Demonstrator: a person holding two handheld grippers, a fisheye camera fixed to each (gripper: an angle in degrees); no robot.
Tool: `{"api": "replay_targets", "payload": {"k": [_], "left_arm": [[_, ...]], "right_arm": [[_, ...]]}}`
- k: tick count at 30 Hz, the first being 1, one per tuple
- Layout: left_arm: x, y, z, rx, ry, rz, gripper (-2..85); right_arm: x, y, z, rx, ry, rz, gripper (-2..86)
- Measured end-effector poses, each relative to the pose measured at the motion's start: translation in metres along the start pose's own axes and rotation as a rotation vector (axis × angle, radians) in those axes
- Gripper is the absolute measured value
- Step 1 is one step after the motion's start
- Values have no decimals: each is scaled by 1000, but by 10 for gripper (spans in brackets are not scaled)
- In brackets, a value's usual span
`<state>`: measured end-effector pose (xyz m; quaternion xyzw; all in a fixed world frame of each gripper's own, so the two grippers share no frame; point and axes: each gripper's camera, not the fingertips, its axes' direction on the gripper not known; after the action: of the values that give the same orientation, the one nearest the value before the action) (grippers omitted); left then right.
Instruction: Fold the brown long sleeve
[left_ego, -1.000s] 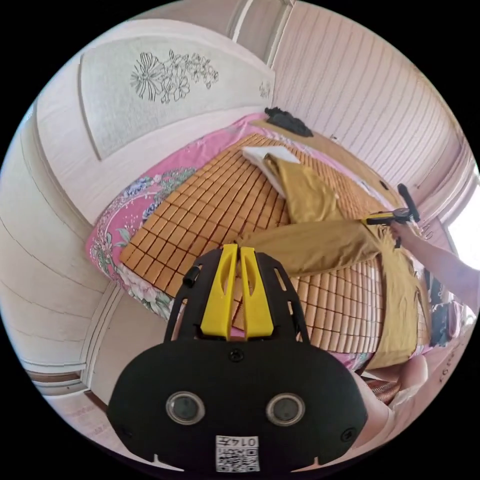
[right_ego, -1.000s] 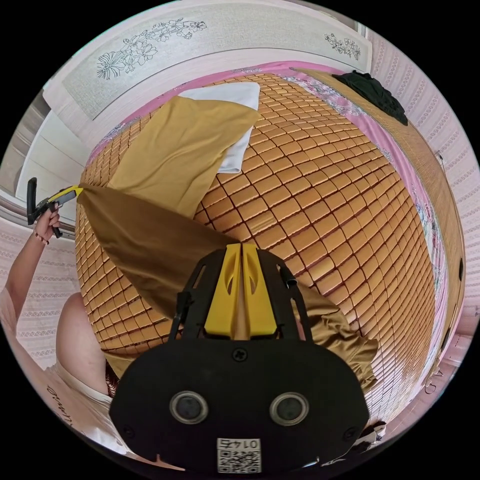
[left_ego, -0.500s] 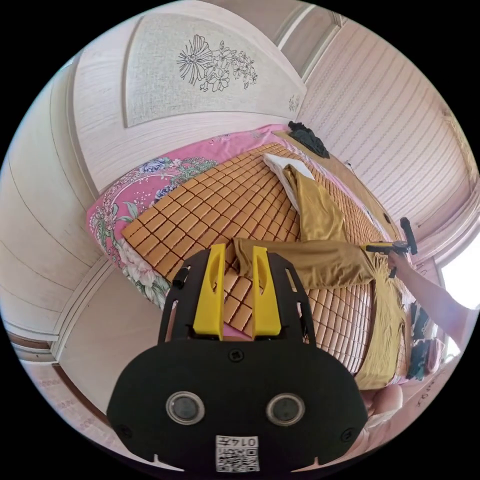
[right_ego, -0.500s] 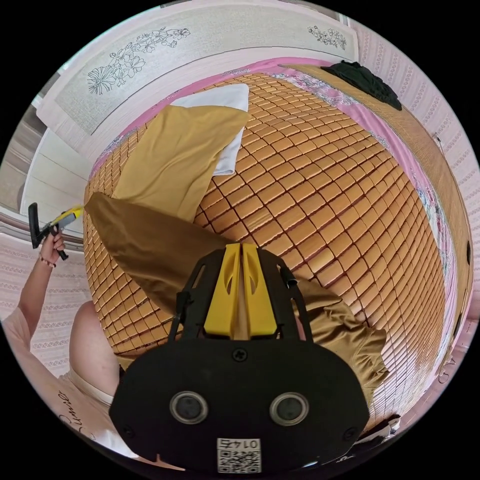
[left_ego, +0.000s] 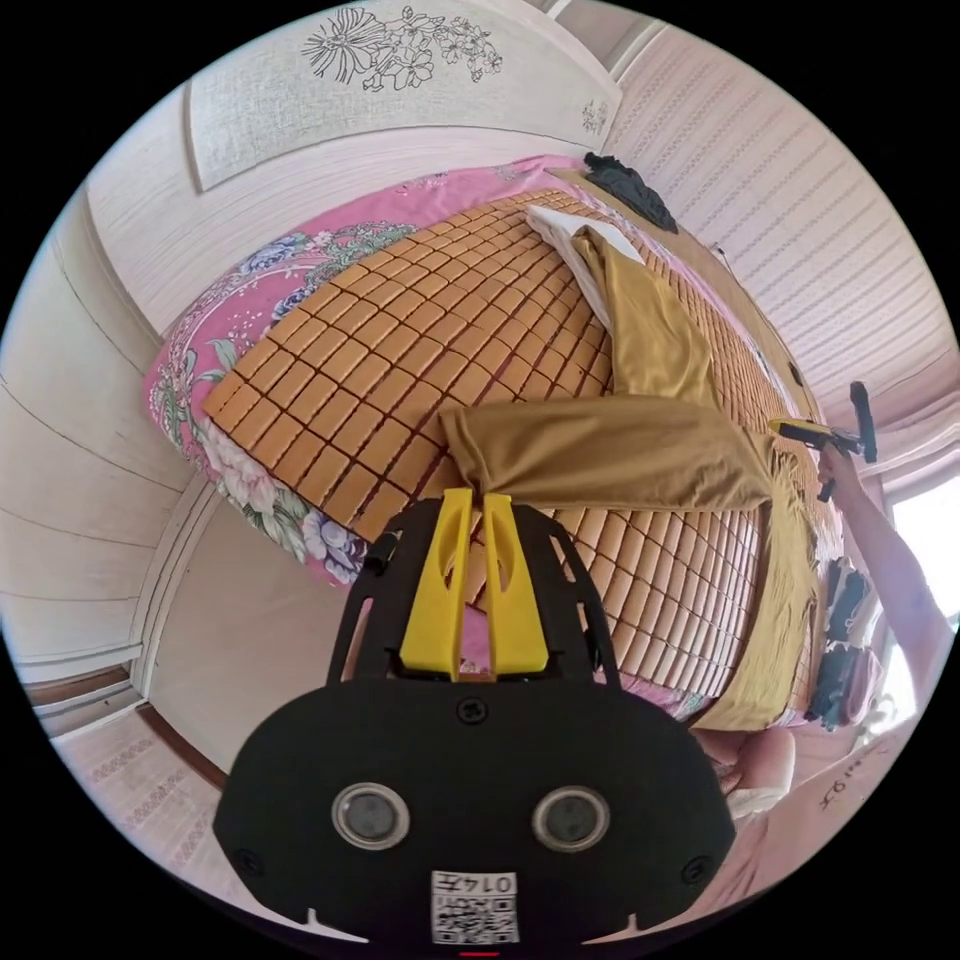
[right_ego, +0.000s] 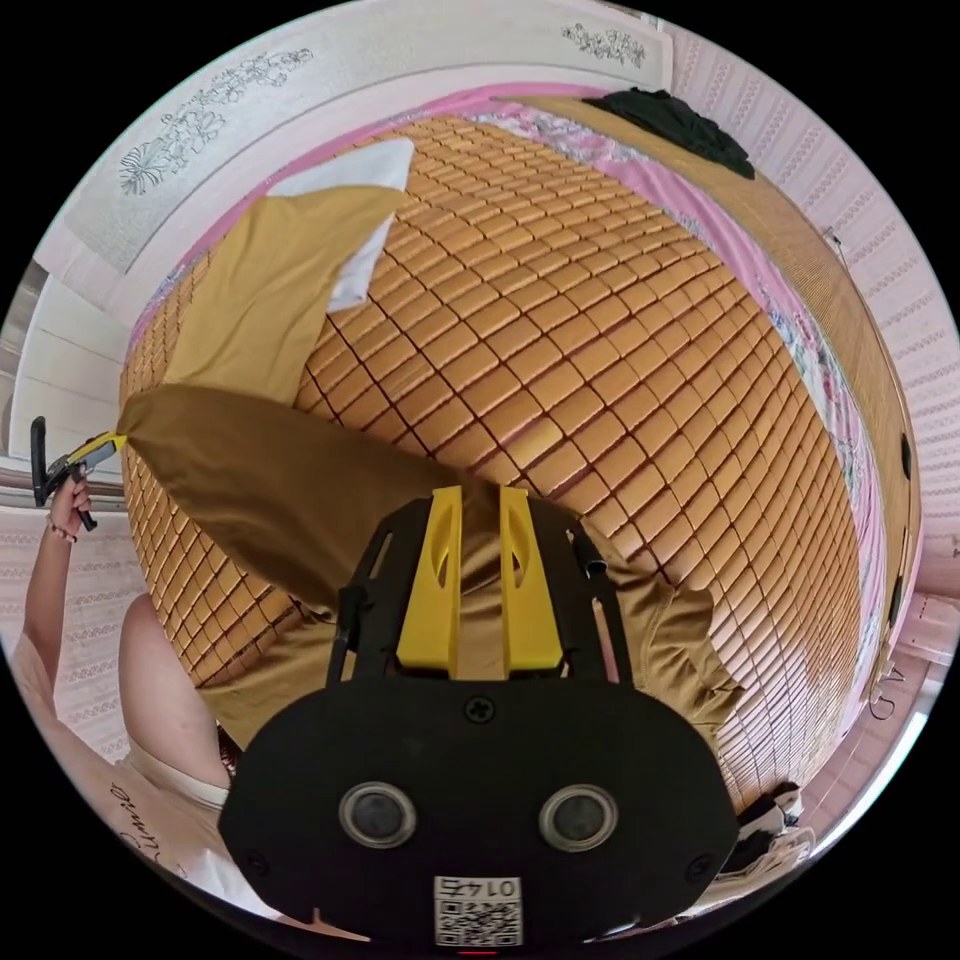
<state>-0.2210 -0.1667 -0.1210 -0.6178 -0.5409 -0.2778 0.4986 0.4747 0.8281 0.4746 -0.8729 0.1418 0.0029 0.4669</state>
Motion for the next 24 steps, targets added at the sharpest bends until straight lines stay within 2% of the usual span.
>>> {"api": "replay_targets", "payload": {"k": [7,10,13,16,17,20,24], "left_arm": [[-7,10,8,-23,-24,-55,51],[-20,25,-5,34,-1,-137,52],[-14,42,-26,52,-28,-94,54],[11,69,-48,83,2,26,52],[26,82,-55,84,15,82,51],[71,115,-65,118,46,223,50],[132,150,-63,153,121,349,55]], "right_arm": [[-8,9,-6,16,-5,45,1],[-4,28,-44,150,-71,116,13],[-10,81,-100,337,-94,108,18],[-34,171,-146,447,66,37,6],[-47,216,-158,465,177,15,0],[-72,333,-170,478,404,109,-7],[-96,467,-154,309,409,258,-6]]}}
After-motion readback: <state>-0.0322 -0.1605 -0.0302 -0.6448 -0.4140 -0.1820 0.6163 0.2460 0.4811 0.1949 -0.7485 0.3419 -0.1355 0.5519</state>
